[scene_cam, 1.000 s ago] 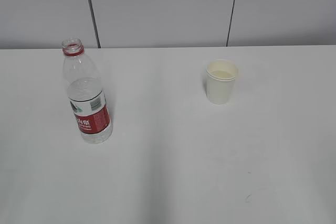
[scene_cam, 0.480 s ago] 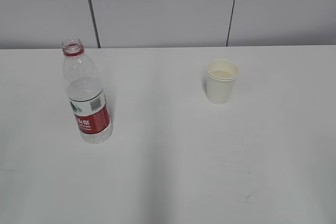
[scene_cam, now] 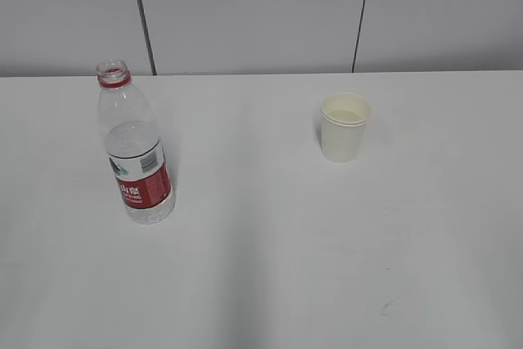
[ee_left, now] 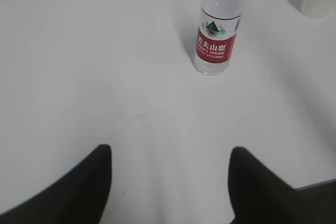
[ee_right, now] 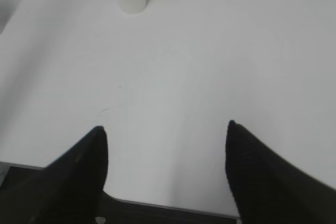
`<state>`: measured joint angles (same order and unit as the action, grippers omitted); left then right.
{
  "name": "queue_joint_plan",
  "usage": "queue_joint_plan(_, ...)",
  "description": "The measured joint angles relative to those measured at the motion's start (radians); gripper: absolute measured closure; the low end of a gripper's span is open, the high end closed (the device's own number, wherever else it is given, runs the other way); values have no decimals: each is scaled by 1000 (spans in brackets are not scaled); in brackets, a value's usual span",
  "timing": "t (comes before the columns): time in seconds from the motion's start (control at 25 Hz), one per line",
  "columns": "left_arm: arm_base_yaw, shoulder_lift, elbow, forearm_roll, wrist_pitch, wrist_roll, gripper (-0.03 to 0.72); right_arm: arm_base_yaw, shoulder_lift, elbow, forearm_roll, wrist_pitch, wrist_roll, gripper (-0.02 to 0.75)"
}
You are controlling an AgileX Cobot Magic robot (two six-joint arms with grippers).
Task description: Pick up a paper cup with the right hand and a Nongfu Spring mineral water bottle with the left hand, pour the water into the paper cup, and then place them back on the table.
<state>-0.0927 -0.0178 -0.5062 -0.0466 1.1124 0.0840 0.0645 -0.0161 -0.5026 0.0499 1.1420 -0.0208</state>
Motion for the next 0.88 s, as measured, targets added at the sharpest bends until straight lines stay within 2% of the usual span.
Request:
queue_joint_plan(0.72,0,0,0,0,0,0,249,-2,0,0,2,0,0,218)
queue_joint_plan(0.88,0,0,0,0,0,0,249,-51,0,0,2,0,0,218)
